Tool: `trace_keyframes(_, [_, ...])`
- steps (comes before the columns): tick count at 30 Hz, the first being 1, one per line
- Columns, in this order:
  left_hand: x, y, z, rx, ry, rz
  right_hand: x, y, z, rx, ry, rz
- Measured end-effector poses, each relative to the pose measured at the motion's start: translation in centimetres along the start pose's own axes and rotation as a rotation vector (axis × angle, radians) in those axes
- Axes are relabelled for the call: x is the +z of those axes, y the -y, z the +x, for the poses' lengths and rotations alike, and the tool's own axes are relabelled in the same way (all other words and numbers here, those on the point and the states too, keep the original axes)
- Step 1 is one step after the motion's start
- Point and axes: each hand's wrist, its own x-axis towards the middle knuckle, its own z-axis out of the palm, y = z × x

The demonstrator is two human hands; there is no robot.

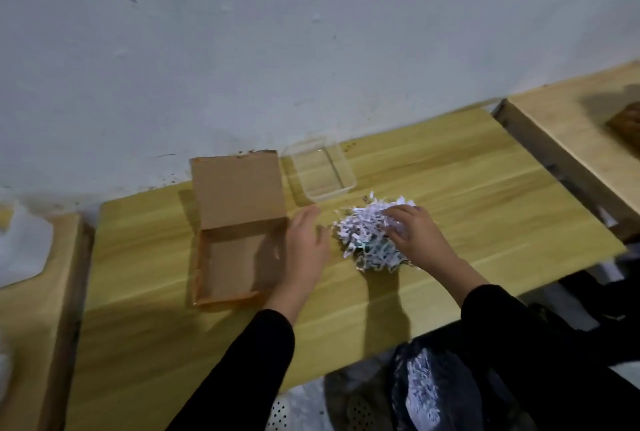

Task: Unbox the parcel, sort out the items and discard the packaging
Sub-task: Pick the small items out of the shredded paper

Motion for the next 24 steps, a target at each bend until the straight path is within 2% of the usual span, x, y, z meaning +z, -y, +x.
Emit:
trace_keyframes(3, [6.5, -2.6, -1.1, 0.251, 0.367, 0.136, -0.1, -3.2, -0.8, 0.029, 0.051, 0.003])
trace_keyframes(5, [9.3, -2.5, -1.3, 0.299, 0.485, 0.321, -0.3, -4.7, -1.1, 0.055, 0.043, 0.079])
trace_keyframes(8, [10.1, -0.9, -0.6, 0.26, 0.477, 0.401, -1.1, -7.5, -1.6, 0.181, 0.007, 0.129])
trace_keyframes(11, [8.8, 0.8, 0.4, 0.217, 0.477, 0.298, -1.9, -9.8, -2.4, 0.306, -0.007, 0.13])
trace_keyframes(13, [8.1, 1.1, 0.9, 0.124, 0.367, 0.214, -2.3, -10.3, -2.4, 0.329, -0.086, 0.137])
trace_keyframes(15, [7.9, 1.0, 1.4, 0.018, 0.186, 0.132, -2.5, -9.7, -1.8, 0.281, -0.18, 0.183])
trace_keyframes(17, [8.1, 0.5, 1.5, 0.028, 0.111, 0.06, -2.3, -7.8, -0.6, 0.185, -0.173, 0.237])
trace_keyframes(18, [8.3, 0.1, 1.6, 0.102, 0.141, 0.069, -1.8, -6.9, 0.1, 0.121, -0.117, 0.251])
trace_keyframes(21, [9.4, -0.7, 1.6, 0.304, 0.37, 0.227, 0.3, -5.5, 1.2, -0.039, 0.057, 0.2])
trace_keyframes(24, [9.6, 0.2, 2.3, 0.262, 0.413, 0.277, 0.5, -7.1, 0.9, 0.071, 0.036, 0.231])
